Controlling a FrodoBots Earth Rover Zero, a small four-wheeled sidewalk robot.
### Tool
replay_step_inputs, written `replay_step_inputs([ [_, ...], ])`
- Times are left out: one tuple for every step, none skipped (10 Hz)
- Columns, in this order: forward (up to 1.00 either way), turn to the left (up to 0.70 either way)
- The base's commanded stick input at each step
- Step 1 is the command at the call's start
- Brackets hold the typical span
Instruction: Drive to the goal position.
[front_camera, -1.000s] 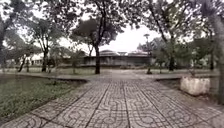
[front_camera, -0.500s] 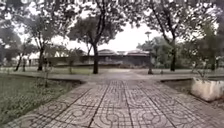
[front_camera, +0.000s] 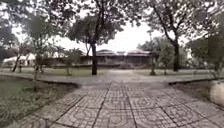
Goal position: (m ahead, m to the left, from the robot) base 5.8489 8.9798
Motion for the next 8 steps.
replay_step_inputs([
  [1.0,0.0],
  [1.0,0.0],
  [1.0,0.0],
  [1.0,0.0],
  [1.0,0.0],
  [1.0,0.01],
  [1.0,0.0],
  [1.0,0.0],
])
